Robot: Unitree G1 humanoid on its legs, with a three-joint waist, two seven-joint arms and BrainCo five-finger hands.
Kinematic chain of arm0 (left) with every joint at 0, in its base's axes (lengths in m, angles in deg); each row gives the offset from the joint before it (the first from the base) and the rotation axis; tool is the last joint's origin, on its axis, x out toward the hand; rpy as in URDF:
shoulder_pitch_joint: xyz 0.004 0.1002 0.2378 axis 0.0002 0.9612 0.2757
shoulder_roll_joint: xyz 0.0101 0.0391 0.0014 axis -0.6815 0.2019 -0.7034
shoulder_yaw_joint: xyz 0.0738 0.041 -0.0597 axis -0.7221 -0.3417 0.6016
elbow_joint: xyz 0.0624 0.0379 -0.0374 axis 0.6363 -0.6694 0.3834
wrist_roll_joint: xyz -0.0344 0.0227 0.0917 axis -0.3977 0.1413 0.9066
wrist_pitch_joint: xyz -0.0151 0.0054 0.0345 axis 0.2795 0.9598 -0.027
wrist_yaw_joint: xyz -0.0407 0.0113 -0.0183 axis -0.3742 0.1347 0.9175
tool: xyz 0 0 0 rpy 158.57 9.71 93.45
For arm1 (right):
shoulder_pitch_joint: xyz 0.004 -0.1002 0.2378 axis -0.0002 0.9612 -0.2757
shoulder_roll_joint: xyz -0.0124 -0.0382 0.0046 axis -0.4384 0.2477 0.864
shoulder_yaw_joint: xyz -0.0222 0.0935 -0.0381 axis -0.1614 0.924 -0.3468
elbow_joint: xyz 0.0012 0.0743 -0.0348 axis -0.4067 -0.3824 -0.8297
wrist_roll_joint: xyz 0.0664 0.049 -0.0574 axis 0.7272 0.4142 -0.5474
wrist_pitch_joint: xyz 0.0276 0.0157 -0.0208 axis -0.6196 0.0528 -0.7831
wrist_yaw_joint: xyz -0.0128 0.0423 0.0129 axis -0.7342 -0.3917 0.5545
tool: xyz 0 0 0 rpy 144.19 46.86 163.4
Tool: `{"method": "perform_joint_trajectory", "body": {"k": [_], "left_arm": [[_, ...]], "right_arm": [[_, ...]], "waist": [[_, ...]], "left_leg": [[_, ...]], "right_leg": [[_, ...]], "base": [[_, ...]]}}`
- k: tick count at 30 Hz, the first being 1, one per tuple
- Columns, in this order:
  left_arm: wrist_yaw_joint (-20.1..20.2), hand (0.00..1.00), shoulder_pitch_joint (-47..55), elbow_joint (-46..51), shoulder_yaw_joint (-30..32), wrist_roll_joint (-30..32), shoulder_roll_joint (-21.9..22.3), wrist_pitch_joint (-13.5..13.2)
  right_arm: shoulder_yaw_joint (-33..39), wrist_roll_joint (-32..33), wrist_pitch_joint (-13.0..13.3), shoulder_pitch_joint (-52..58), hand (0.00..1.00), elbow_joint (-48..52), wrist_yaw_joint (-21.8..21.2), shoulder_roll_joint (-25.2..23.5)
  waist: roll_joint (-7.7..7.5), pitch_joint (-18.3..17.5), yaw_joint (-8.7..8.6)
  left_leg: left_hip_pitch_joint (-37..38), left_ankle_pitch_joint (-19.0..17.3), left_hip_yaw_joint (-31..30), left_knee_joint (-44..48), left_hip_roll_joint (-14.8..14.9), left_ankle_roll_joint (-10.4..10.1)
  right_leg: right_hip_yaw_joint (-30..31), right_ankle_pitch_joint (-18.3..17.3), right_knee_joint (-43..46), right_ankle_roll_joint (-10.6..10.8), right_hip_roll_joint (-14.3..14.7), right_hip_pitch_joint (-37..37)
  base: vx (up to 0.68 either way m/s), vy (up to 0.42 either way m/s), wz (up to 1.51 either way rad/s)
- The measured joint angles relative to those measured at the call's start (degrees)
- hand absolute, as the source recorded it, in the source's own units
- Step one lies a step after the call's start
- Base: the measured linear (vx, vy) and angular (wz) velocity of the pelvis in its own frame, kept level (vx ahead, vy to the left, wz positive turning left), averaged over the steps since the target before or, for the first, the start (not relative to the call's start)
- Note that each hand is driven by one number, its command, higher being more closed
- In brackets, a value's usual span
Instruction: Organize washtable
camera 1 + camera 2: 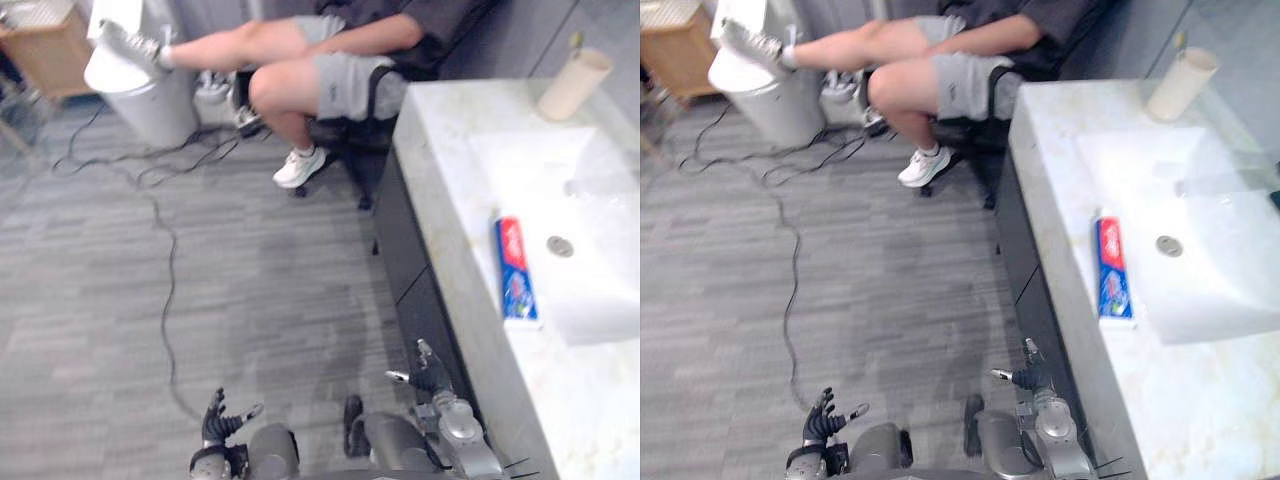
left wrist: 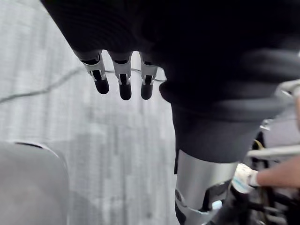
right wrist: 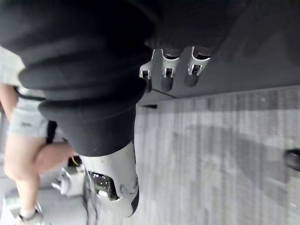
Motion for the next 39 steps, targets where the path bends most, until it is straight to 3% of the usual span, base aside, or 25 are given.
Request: {"method": "perform_joint_trajectory", "body": {"k": [2, 4, 5, 6, 7, 8, 9, 11, 12, 14, 16, 19, 21, 22, 23, 24, 28, 29, 30, 31, 33, 34, 39], "left_arm": [[0.3, 0.0, 0.3, 1.1, -0.1, 0.0, 0.5, 0.0], [0.3, 0.0, 0.7, 1.4, -0.4, 0.2, 1.0, 0.0], [0.3, 0.0, 1.4, 1.5, -0.4, 0.5, 1.6, 0.0], [0.3, 0.0, 1.7, 1.2, -0.5, 1.0, 2.1, 0.3], [0.3, 0.0, 1.7, 1.8, -0.1, 1.3, 0.8, 0.5], [0.3, 0.0, 1.7, 2.5, 0.0, 1.4, 0.4, 0.5], [0.2, 0.0, 1.8, 4.1, 0.7, 1.6, 0.0, 0.4], [0.2, 0.0, 1.8, 4.3, 0.7, 2.2, -1.0, 0.3], [0.2, 0.0, 1.8, 4.3, 0.7, 2.1, -1.6, 0.3], [0.2, 0.0, 0.3, 3.9, 0.8, 2.1, -2.8, 0.4], [0.3, 0.0, -1.2, 2.5, 1.2, 2.0, -3.5, 0.5], [0.6, 0.0, -2.9, 0.3, 1.6, 2.1, -4.1, 1.4], [1.5, 0.0, -3.2, 0.2, 1.9, 2.1, -3.2, 1.4], [1.5, 0.0, -2.7, 0.2, 1.9, 2.0, -2.6, 1.4], [1.5, 0.0, -2.5, -0.2, 1.8, 2.0, -2.4, 1.4], [1.6, 0.0, -2.4, -1.7, 1.8, 2.0, -1.9, 1.4], [1.5, 0.0, -2.7, -2.8, 1.8, 1.1, -1.9, 1.4], [1.5, 0.0, -2.6, -3.0, 1.8, 1.0, -1.8, 1.4], [1.4, 0.0, -2.4, -3.8, 1.8, 0.9, -1.7, 1.4], [1.3, 0.0, -2.7, -5.7, 1.9, 0.9, -2.4, 1.6], [1.4, 0.0, -1.9, -6.0, 1.7, 0.8, -3.8, 1.6], [1.5, 0.0, -1.3, -10.5, 0.2, 0.9, -4.2, 1.6], [1.5, 0.0, -1.4, -10.5, 0.1, 0.9, -4.2, 1.6]], "right_arm": [[0.7, -0.1, 0.0, 0.3, 0.0, 0.8, 0.0, 0.0], [1.0, -0.9, -0.1, 1.3, 0.0, 1.2, 0.0, -0.2], [1.0, -1.0, -0.1, 2.2, 0.0, 1.9, 0.0, 0.1], [1.3, -1.8, -0.4, 3.4, 0.0, 1.6, -0.1, -0.5], [1.1, -1.9, -0.9, 5.1, 0.0, 1.7, -0.1, -2.8], [1.1, -2.0, -0.9, 6.1, 0.0, 2.0, -0.1, -3.4], [1.1, -2.0, -1.2, 7.0, 0.0, 2.0, -0.3, -4.1], [1.1, -1.9, -1.1, 5.7, 0.0, -0.1, -0.3, -4.3], [1.1, -1.9, -1.1, 3.8, 0.0, -2.9, -0.3, -4.4], [1.4, -1.9, -1.1, -0.2, 0.0, -8.9, -0.3, -4.3], [2.4, -2.0, -1.3, -2.2, 0.0, -12.6, -0.3, -4.1], [5.6, -1.9, -1.4, -2.1, 0.0, -15.1, -0.3, -2.8], [7.2, -1.6, -1.5, -0.8, 0.0, -16.4, 0.0, -0.6], [7.3, -1.4, -1.7, -0.2, 0.0, -16.9, 0.1, 0.6], [7.4, -1.3, -1.9, -0.1, 0.0, -17.6, 0.2, 0.8], [8.4, -1.2, -2.5, -0.7, 0.0, -18.3, 0.7, 1.1], [11.2, -1.2, -2.5, -2.0, 0.0, -19.1, 1.2, 1.4], [11.8, -1.2, -2.5, -2.1, 0.0, -19.3, 1.3, 1.4], [12.2, -1.2, -2.5, -2.1, 0.0, -19.3, 1.6, 2.3], [12.3, -1.2, -2.7, -2.3, 0.0, -20.3, 2.1, 1.8], [12.4, -1.2, -2.6, -1.2, 0.0, -20.2, 2.1, 0.4], [12.2, -1.3, -2.8, -2.0, 0.0, -22.5, 2.2, 1.3], [12.2, -1.2, -2.8, -2.0, 0.0, -22.5, 2.2, 1.4]], "waist": [[0.01, 0.0, 1.86], [0.94, -0.8, 2.23], [2.23, -1.5, 2.25], [2.44, -2.3, 2.53], [-0.32, -3.6, 1.65], [-1.46, -4.3, 1.6], [-2.05, -4.6, 2.05], [-2.8, -5.1, 1.95], [-2.48, -5.2, 1.73], [-2.11, -5.2, 1.49], [-2.01, -5.2, 1.71], [-0.73, -5.0, -0.21], [1.65, -3.8, 0.14], [3.16, -3.7, 0.23], [3.1, -3.5, 0.28], [3.43, -3.7, 0.49], [3.03, -3.5, 0.37], [3.03, -3.5, 0.4], [4.29, -4.1, 0.38], [3.75, -3.8, 0.3], [1.27, -4.2, 0.28], [-0.48, -6.4, 0.47], [0.09, -6.3, 0.4]], "left_leg": [[-2.5, 0.1, -5.4, -11.2, -1.8, -0.8], [-2.5, 3.6, -12.5, -25.3, -1.6, -5.7], [-2.4, 4.5, -13.5, -27.3, -0.1, -6.6], [-2.3, 8.2, -11.3, -23.5, 0.7, -5.8], [-0.8, 6.0, -6.6, -23.2, -0.2, -4.4], [0.2, 5.4, -4.4, -23.4, -0.2, -3.4], [3.0, 4.3, 0.7, -24.1, 0.3, -2.0], [9.0, 3.7, 9.2, -28.0, 0.9, -1.1], [11.5, 3.7, 12.5, -30.3, 1.3, -1.0], [14.6, 3.6, 18.7, -33.3, 2.1, -0.9], [15.7, 3.6, 20.9, -33.7, 2.0, -0.9], [16.9, 3.5, 20.8, -29.6, 2.5, -0.8], [15.0, 3.5, 18.8, -16.7, 6.5, -0.8], [12.5, 4.4, 15.0, -8.9, 8.2, -0.5], [10.8, 3.4, 12.2, -6.3, 8.3, -1.0], [10.0, 1.4, 7.6, -7.8, 6.8, -1.8], [8.0, 1.4, -2.1, -22.2, 3.7, -2.8], [8.3, 3.0, -5.9, -27.8, 2.5, -4.5], [8.6, 9.1, -8.4, -32.2, 2.3, -5.1], [9.5, 8.2, -8.0, -31.7, 1.4, -5.7], [10.8, 8.4, -6.9, -33.2, -1.0, -5.3], [17.5, 14.4, -5.8, -46.4, -2.8, -4.2], [17.5, 14.4, -5.8, -46.4, -2.8, -4.2]], "right_leg": [[6.0, -1.1, 0.0, 1.0, -0.3, 2.5], [12.5, -6.4, 2.8, 4.8, -0.5, 3.8], [14.0, -8.4, 4.1, 5.8, 0.3, 3.6], [17.2, -11.7, 7.1, 7.8, 0.0, 3.5], [17.9, -11.8, 9.0, 8.6, -2.9, 2.3], [17.0, -11.1, 9.5, 9.4, -3.8, 1.5], [13.7, -9.4, 10.2, 11.0, -5.8, 0.5], [1.8, -7.8, 10.4, 12.0, -9.9, -1.1], [-8.3, -7.6, 9.8, 11.7, -11.7, -1.9], [-27.3, -5.3, 7.9, 7.9, -12.8, -2.7], [-33.6, -4.1, 6.4, 6.4, -12.2, -3.5], [-31.5, -1.4, 1.8, 6.5, -10.0, -0.7], [-28.5, -1.2, -1.2, 6.7, -7.7, 3.2], [-27.0, -1.2, -2.5, 6.6, -6.2, 5.0], [-26.2, -1.2, -3.0, 6.5, -6.0, 5.6], [-23.3, -1.2, -3.0, 6.4, -6.2, 5.9], [-17.6, -1.0, -2.9, 6.9, -7.4, 6.0], [-15.7, -0.7, -3.0, 7.9, -7.8, 6.0], [-14.5, -0.8, -3.4, 9.5, -7.0, 6.1], [-13.1, -0.4, -4.4, 10.8, -7.7, 7.2], [-11.8, -0.2, -5.4, 11.3, -10.0, 7.6], [-9.9, 0.7, -7.8, 12.9, -11.1, 8.0], [-9.9, 0.7, -7.8, 12.8, -11.1, 8.0]], "base": [[0.54, 0.243, -1.89], [0.48, 0.372, -2.02], [0.46, 0.468, -2.03], [0.45, 0.511, -1.78], [0.43, 0.479, -1.6], [0.43, 0.475, -1.6], [0.37, 0.408, -1.82], [0.27, 0.35, -2.08], [0.13, 0.249, -1.85], [0.11, 0.203, -1.71], [0.1, 0.07, -1.25], [0.15, -0.048, -0.71], [0.12, -0.066, -0.75], [0.07, -0.026, -0.65], [0.14, 0.029, -0.97], [0.17, 0.065, -1.2], [0.13, 0.117, -0.83], [0.13, 0.243, -0.71], [0.17, 0.305, -0.71], [0.15, 0.262, -0.44], [0.1, 0.185, -0.17], [0.04, 0.085, -0.03], [0.0, 0.0, 0.0]]}}
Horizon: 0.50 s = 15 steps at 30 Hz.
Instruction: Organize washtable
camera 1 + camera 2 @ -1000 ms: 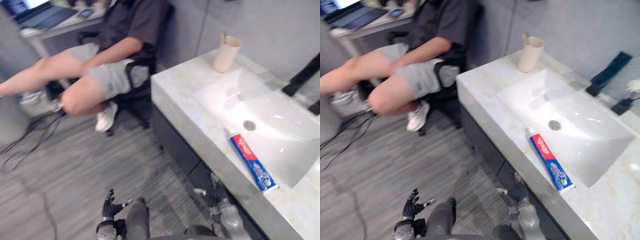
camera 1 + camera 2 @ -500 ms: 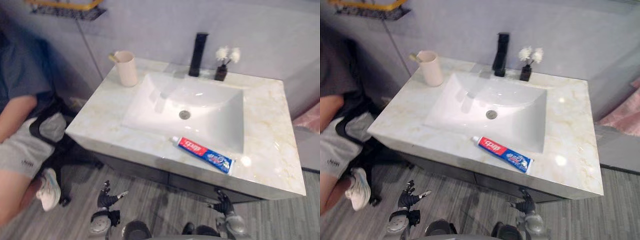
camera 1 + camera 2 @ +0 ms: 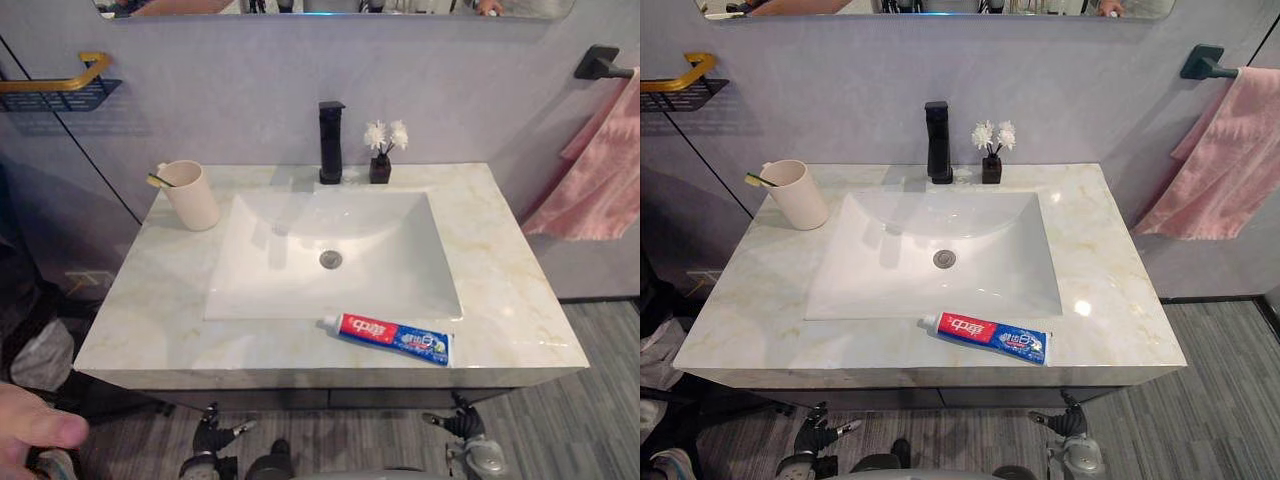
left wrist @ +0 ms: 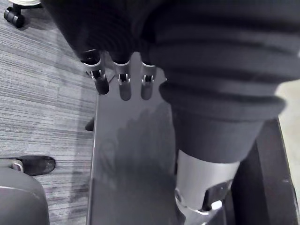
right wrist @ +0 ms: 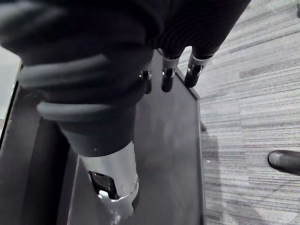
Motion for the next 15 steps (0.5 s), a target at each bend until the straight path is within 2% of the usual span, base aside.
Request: {"method": "perform_joint_trajectory", "body": {"k": [3, 11, 15], "left_arm": [[0.0, 0.0, 0.0, 0.0, -0.7, -0.1, 0.0, 0.0], [-0.1, 0.0, 0.0, 0.0, -2.9, -1.8, 1.7, 0.0], [-0.2, 0.0, 0.0, -2.9, 2.2, -2.2, 1.0, 0.2]], "right_arm": [[0.0, 0.8, 0.0, 0.1, 0.0, 0.0, 0.0, -0.1], [1.9, 4.6, 0.1, 1.2, 0.0, 0.0, 0.2, -0.3], [3.0, 5.1, 0.1, 1.1, 0.0, 0.9, 1.2, -0.4]], "waist": [[0.29, 0.1, -0.1], [0.36, 0.3, -0.19], [0.26, 0.4, -0.14]], "left_leg": [[0.8, 0.2, 0.0, -0.4, 0.0, 0.0], [6.6, 4.2, -0.2, -8.4, -0.2, 0.0], [7.1, 4.7, -0.6, -9.3, -0.3, 0.0]], "right_leg": [[0.0, 0.0, -0.2, 0.0, 0.0, 0.7], [-0.9, -0.1, -0.8, -0.1, 0.1, 3.4], [-1.5, -0.1, -1.0, -0.1, 0.0, 3.8]], "base": [[0.0, 0.0, 0.0], [-0.02, -0.008, 0.03], [-0.05, -0.008, 0.06]]}}
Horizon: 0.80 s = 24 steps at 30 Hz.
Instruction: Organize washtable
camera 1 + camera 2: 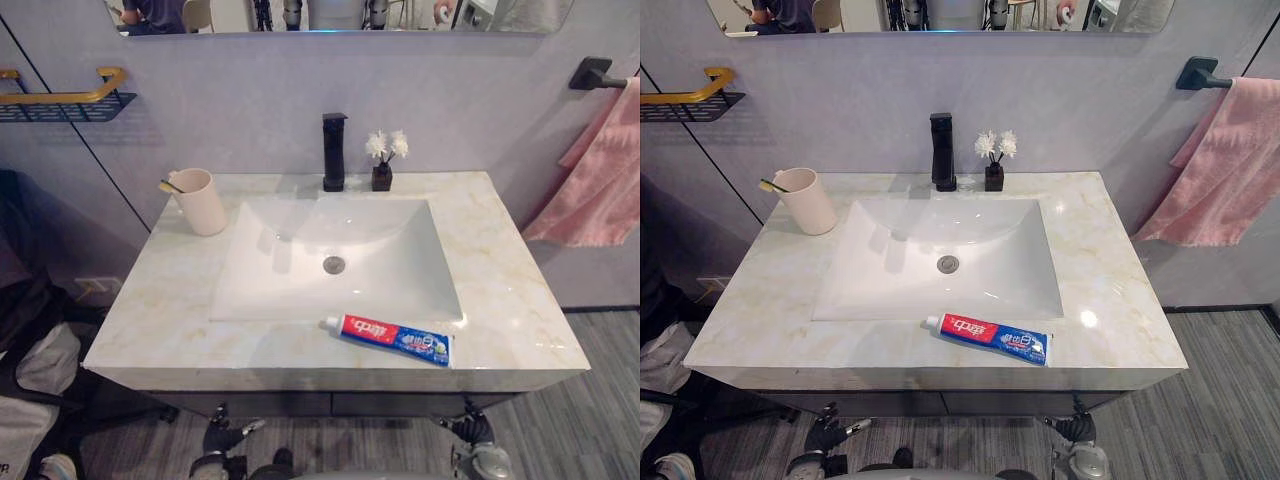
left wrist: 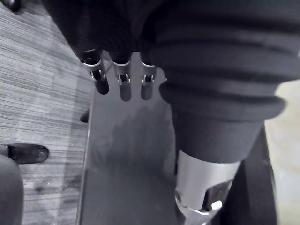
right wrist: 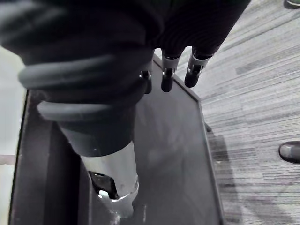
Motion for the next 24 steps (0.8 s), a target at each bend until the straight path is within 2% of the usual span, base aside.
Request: {"method": "perform_joint_trajectory", "body": {"k": [6, 8, 11, 12, 13, 16, 20, 22, 24], "left_arm": [[-1.0, 0.0, 0.7, 0.8, 11.9, 0.0, -5.4, 0.3], [-1.6, 0.0, 1.2, 7.1, 15.7, 0.0, -7.1, 0.3], [-3.7, 0.0, 2.7, 25.3, 19.6, 0.1, -7.5, 0.3], [-3.9, 0.0, 2.7, 28.7, 20.1, 0.1, -7.4, 0.3], [-4.7, 0.0, 2.7, 36.9, 21.2, 0.1, -7.4, 0.2], [-6.7, 0.0, 2.3, 53.7, 23.6, 1.3, -7.2, -0.6], [-7.9, 0.0, 0.9, 70.2, 21.0, 5.0, -7.5, -2.8], [-7.9, 0.0, -1.1, 78.1, 13.1, 7.7, -10.8, -5.1], [-7.2, 0.0, -3.2, 80.3, 6.2, 9.2, -14.2, -6.1]], "right_arm": [[1.0, -0.1, -0.2, 1.4, 0.0, 2.5, -0.2, 0.3], [1.0, -0.2, -0.2, 2.3, 0.0, 3.9, -0.1, 0.7], [1.0, -0.4, -0.2, 4.1, 0.0, 4.9, -0.2, 1.6], [1.0, -0.5, -0.2, 4.7, 0.0, 5.4, -0.2, 1.6], [1.2, -0.6, -0.2, 5.9, 0.0, 6.3, -0.1, 1.7], [1.9, -1.0, -0.2, 7.1, 0.0, 8.1, -0.2, 1.6], [2.1, -1.0, -0.2, 8.2, 0.0, 9.3, -0.2, 1.8], [1.9, -1.0, -0.2, 8.2, 0.0, 9.3, -0.4, 2.0], [1.8, -1.0, -0.2, 8.2, 0.0, 9.3, -1.1, 2.4]], "waist": [[0.12, 0.1, 0.03], [0.12, 0.1, 0.05], [0.26, 0.1, 0.71], [0.38, 0.1, 1.01], [0.49, 0.1, 1.77], [1.11, 0.5, 1.54], [2.36, 0.9, 1.3], [2.9, 1.2, 1.1], [3.1, 1.2, 0.77]], "left_leg": [[-0.6, 0.0, -1.1, 0.0, -0.1, 0.0], [-1.2, 0.2, -2.0, 0.0, -0.3, -0.1], [-1.7, 0.4, -3.3, 0.0, -0.8, 0.0], [-1.7, 0.4, -3.6, 0.0, -0.8, 0.0], [-1.8, 0.4, -3.9, 0.1, -0.9, 0.0], [-2.4, 0.5, -5.1, 0.1, -1.0, -0.1], [-2.5, 1.1, -6.5, 0.1, -1.3, 0.1], [-2.7, 1.5, -7.3, 0.1, -1.3, 0.1], [-2.7, 1.8, -7.7, 0.1, -1.3, 0.1]], "right_leg": [[-0.9, 0.0, -0.3, 0.0, 0.0, 0.1], [-1.8, 0.0, -0.4, 0.1, -0.1, 0.1], [-3.3, 0.1, -1.1, 0.2, -0.4, 0.9], [-3.5, 0.1, -1.2, 0.2, -0.4, 1.1], [-3.6, 0.1, -1.2, 0.2, -0.4, 1.2], [-5.1, 0.1, -1.3, 0.2, -0.4, 1.4], [-6.5, 0.0, -1.3, 0.1, -0.4, 2.1], [-6.9, 0.0, -1.1, 0.1, -0.3, 2.4], [-7.3, 0.0, -1.0, 0.1, -0.3, 2.5]], "base": [[-0.01, -0.016, 0.08], [0.01, -0.017, 0.19], [0.01, -0.012, 0.23], [0.01, -0.012, 0.18], [0.01, -0.015, 0.14], [-0.01, -0.027, 0.2], [-0.02, -0.022, 0.2], [-0.04, -0.022, 0.17], [-0.05, -0.018, 0.17]]}}
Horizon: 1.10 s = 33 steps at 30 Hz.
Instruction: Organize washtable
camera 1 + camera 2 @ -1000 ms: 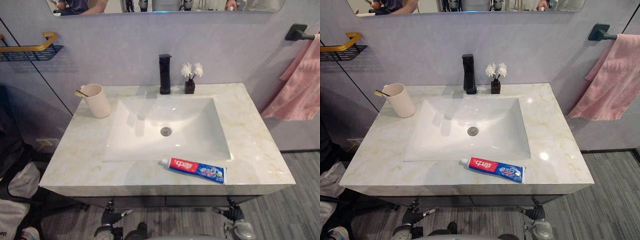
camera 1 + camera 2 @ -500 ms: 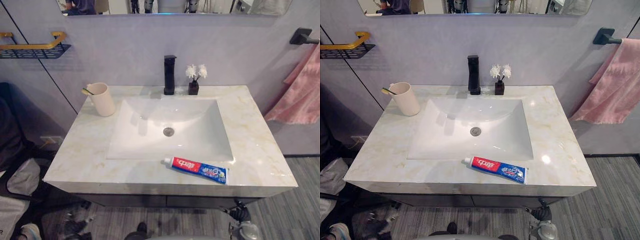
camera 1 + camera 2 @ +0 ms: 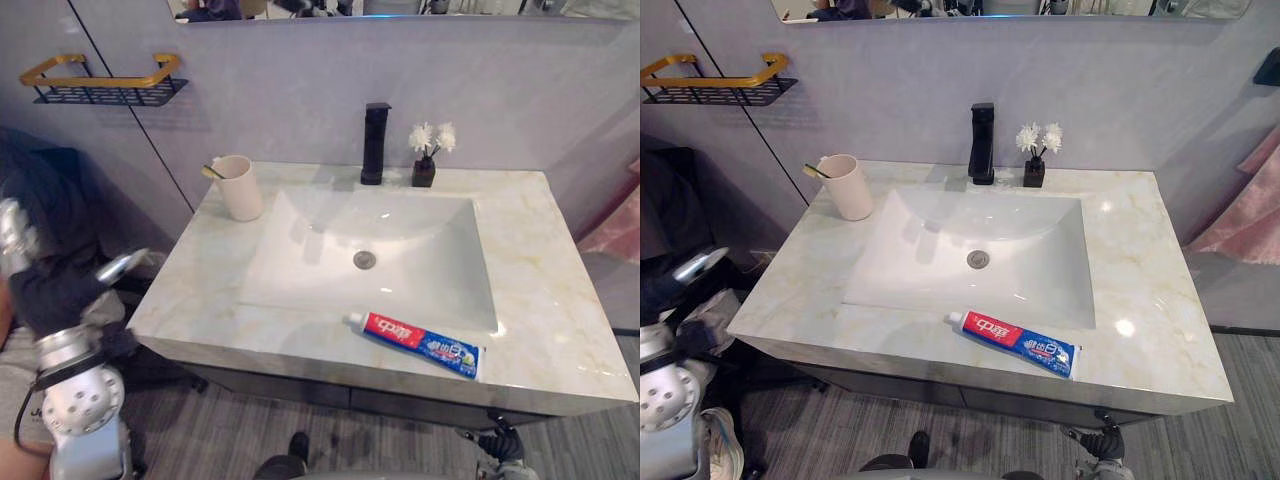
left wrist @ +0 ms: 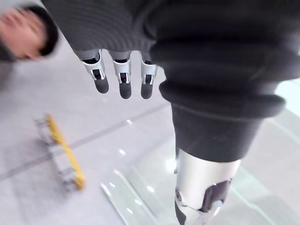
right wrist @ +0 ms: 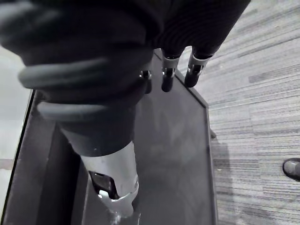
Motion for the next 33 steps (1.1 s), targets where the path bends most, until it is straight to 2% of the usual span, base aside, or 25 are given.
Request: {"method": "perform_joint_trajectory", "body": {"k": [1, 2, 4, 8, 11, 14, 16, 21, 27, 28, 33], "left_arm": [[1.7, 0.0, -2.5, 0.5, -7.4, 1.6, -3.6, -1.2], [2.3, 0.0, -3.5, 0.4, -10.1, 2.2, -4.7, -1.3], [5.7, 0.0, -8.3, -1.5, -22.7, 4.9, -8.1, -2.0], [11.2, 0.0, -14.1, -9.7, -35.4, 8.0, -10.9, -2.3], [13.9, 0.0, -18.8, -17.6, -43.1, 10.5, -11.1, -2.3], [16.4, 0.0, -21.4, -23.6, -47.3, 13.5, -11.1, -1.7], [17.5, 0.0, -21.5, -25.0, -47.4, 15.5, -11.1, -1.6], [17.5, 0.0, -22.2, -32.4, -48.6, 19.0, -10.9, -0.7], [16.7, 0.0, -27.2, -39.3, -49.6, 24.8, -7.4, 0.7], [16.2, 1.0, -27.4, -39.9, -49.9, 26.1, -7.2, 0.9], [16.2, 1.0, -29.3, -41.2, -51.2, 29.2, -7.1, 0.5]], "right_arm": [[-0.8, 0.0, 0.0, -0.3, 0.0, 0.0, -0.5, 0.4], [-1.2, 0.0, 0.1, -0.4, 0.0, 0.0, -0.5, 0.6], [-3.1, 0.1, 0.2, -0.9, 0.0, -0.8, -1.2, 1.2], [-5.0, 0.1, 0.4, -2.4, 0.0, -1.8, -2.5, 1.6], [-5.5, 0.1, 0.6, -3.6, 0.0, -2.8, -2.9, 1.6], [-5.6, 0.2, 0.6, -4.7, 0.0, -3.3, -2.9, 1.7], [-5.8, 0.4, 0.6, -4.9, 0.0, -3.3, -2.9, 1.9], [-7.6, 0.4, 0.6, -5.6, 0.0, -3.3, -2.9, 2.5], [-7.6, 0.4, 0.6, -6.8, 0.0, -3.6, -2.9, 2.5], [-7.6, 0.5, 0.6, -7.3, 0.0, -3.8, -2.9, 2.5], [-7.6, 0.6, 0.7, -8.9, 0.0, -5.1, -2.8, 2.6]], "waist": [[0.18, 0.0, -0.97], [0.24, -0.1, -1.22], [0.32, -0.2, -1.95], [0.61, -0.4, -3.33], [0.63, -0.4, -4.06], [0.51, -0.4, -4.49], [0.4, -0.4, -4.57], [-0.09, -0.5, -5.7], [-0.41, -0.5, -6.02], [-0.41, -0.5, -6.12], [-0.42, -0.5, -6.73]], "left_leg": [[-0.1, 0.4, -0.6, 0.0, -0.1, 0.0], [-0.2, 0.4, -0.8, 0.0, -0.1, 0.0], [-0.3, 0.7, -1.0, 0.0, 0.2, -0.1], [-0.3, 0.9, -0.6, 0.0, 1.0, -0.4], [-0.4, 0.9, 0.0, 0.0, 1.5, -0.5], [-0.6, 0.9, 0.7, 0.0, 1.9, -0.5], [-0.6, 0.9, 1.2, 0.0, 1.9, -0.5], [-1.0, 0.9, 1.8, 0.0, 1.8, -0.5], [-1.5, 0.9, 2.6, -0.2, 1.8, -0.5], [-1.7, 0.9, 3.1, -0.2, 1.8, -0.5], [-2.2, 0.8, 3.9, -0.1, 1.7, -0.4]], "right_leg": [[-0.7, 0.0, 0.2, 0.0, 0.0, 0.2], [-0.8, -0.1, 0.2, 0.0, 0.0, 0.2], [-0.7, -0.1, 0.3, 0.0, 0.3, 0.1], [0.0, -0.2, 0.9, -0.3, 1.0, -0.6], [0.8, -0.2, 1.0, -0.4, 1.4, -1.0], [1.6, -0.2, 1.1, -0.5, 1.7, -1.7], [1.9, -0.1, 1.0, -0.6, 1.6, -1.9], [2.4, 0.0, 0.8, -0.8, 1.5, -2.6], [3.2, 1.4, -1.4, -0.7, 1.6, -2.8], [3.7, 1.5, -1.5, -0.6, 1.5, -3.2], [4.2, 2.8, -2.9, -0.5, 1.5, -3.5]], "base": [[-0.06, -0.018, 0.18], [-0.07, -0.022, 0.16], [-0.07, -0.026, 0.05], [-0.04, -0.029, -0.06], [-0.02, -0.03, -0.09], [0.0, -0.022, -0.15], [0.02, -0.013, -0.09], [0.01, -0.005, -0.07], [-0.01, 0.0, -0.08], [0.0, 0.004, -0.18], [0.01, 0.0, -0.09]]}}
